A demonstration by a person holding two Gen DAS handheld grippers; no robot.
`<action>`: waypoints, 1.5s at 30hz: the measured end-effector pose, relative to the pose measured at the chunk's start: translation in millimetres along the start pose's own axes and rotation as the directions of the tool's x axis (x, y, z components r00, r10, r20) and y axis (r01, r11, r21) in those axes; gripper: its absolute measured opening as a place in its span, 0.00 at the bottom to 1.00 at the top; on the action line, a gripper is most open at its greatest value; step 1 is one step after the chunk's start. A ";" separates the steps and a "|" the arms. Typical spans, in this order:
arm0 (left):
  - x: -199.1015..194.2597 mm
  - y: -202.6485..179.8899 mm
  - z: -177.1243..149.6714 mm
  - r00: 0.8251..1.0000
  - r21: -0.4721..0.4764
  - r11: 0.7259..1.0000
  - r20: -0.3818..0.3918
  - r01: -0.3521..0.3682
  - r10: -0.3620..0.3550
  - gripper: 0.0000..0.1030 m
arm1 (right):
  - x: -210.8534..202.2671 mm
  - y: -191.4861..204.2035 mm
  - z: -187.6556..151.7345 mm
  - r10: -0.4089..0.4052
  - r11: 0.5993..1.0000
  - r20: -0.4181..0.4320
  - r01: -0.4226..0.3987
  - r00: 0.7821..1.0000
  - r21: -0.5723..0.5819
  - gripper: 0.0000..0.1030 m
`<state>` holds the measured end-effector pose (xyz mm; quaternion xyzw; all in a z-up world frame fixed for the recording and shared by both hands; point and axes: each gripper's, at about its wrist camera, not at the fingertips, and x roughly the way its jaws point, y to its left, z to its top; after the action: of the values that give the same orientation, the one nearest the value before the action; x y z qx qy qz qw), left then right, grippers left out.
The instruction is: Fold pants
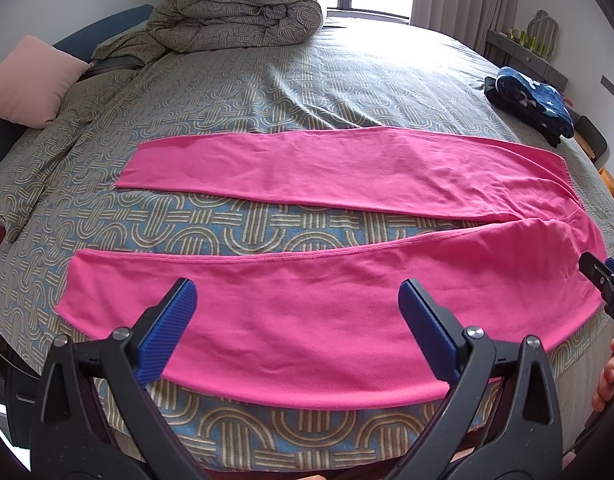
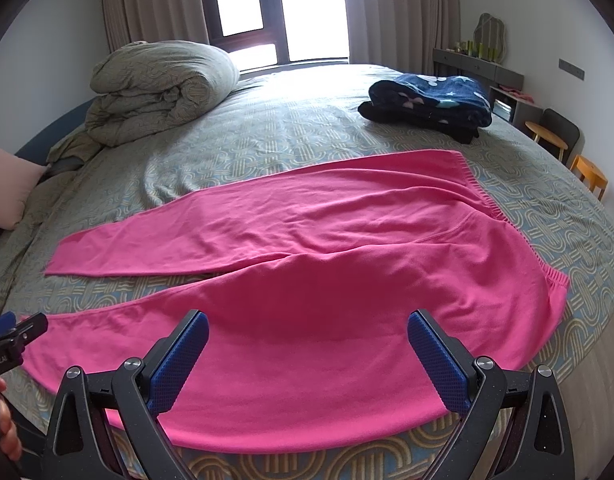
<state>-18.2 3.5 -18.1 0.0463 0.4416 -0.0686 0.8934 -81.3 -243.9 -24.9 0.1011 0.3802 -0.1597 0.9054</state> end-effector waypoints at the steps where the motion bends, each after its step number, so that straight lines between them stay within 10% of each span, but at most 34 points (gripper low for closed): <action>1: 0.2 0.0 0.0 1.000 0.000 1.000 -0.001 0.000 0.000 0.97 | 0.0 0.1 0.0 0.000 1.000 0.001 0.000 1.000 0.000 0.98; 33: -12.5 98.1 -59.0 0.991 -0.131 0.988 -0.114 -0.085 0.070 0.97 | -26.7 -54.7 -14.3 -0.128 0.991 0.018 0.127 0.992 0.034 0.98; 41: 3.0 165.2 -85.1 0.986 -0.449 0.892 -0.162 -0.046 -0.030 0.97 | -19.1 -159.7 -29.1 -0.085 0.900 -0.110 0.124 0.990 0.418 0.97; 45: 10.3 170.6 -82.0 0.987 -0.489 0.871 -0.153 -0.037 -0.045 0.97 | -17.8 -163.5 -34.3 -0.090 0.899 -0.105 0.126 0.990 0.420 0.97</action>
<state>-48.3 182.7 -72.2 -0.1773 0.5146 0.0477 0.8375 -175.4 -381.4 -45.9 0.2813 0.3786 -0.2841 0.8347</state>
